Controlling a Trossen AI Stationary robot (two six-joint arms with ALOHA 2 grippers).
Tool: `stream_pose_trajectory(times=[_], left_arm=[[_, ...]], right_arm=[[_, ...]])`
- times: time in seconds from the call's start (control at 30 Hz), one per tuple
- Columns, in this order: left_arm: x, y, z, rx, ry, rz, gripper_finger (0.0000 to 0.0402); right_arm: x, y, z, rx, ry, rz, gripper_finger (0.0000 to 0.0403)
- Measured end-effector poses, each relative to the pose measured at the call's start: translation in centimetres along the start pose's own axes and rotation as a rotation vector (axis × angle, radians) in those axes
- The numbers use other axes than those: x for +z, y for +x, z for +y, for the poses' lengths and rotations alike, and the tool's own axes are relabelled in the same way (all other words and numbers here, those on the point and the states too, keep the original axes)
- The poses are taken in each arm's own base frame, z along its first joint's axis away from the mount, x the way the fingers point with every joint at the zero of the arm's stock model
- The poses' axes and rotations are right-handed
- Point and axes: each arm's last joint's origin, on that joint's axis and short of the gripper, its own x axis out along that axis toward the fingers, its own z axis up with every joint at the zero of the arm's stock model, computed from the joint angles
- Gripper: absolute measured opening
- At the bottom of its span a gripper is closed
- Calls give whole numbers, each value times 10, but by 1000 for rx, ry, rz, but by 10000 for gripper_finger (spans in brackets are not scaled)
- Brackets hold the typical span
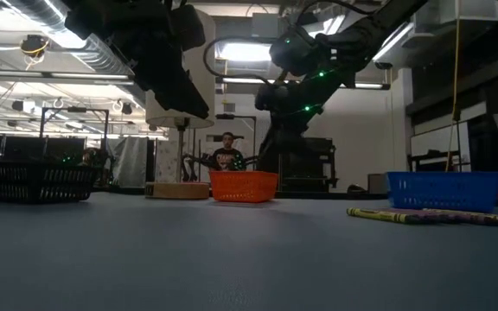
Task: Sort crayons
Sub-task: Put the violet crayon into the blue basket
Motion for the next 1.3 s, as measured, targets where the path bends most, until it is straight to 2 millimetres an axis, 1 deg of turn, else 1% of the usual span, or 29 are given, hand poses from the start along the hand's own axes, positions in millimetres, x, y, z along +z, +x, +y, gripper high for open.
stream_pose_trajectory(times=[0.1,0.2,0.37,0.53,0.63,0.83,0.9,1.07,1.2,1.3], left_arm=[[0,0,0,0,0,0,107],[0,0,0,0,0,-3,107],[0,0,0,-1,0,-5,107],[0,0,0,0,0,-5,107],[2,0,-1,-4,-1,-19,107],[14,0,-10,-45,13,-161,107],[20,3,-15,-61,51,-228,107],[26,16,-25,-86,144,-350,107],[25,33,-29,-98,150,-402,107],[22,45,-30,-101,149,-417,107]], right_arm=[[1,-5,3,-15,39,35,163],[6,-15,8,10,61,37,163],[14,-40,19,67,108,47,163],[17,-75,31,151,162,92,163],[16,-100,38,208,212,133,163],[12,-147,51,409,350,198,163],[10,-161,55,471,379,224,163],[5,-194,67,511,439,289,163],[1,-219,79,471,483,330,163],[-1,-233,90,442,529,354,163]])
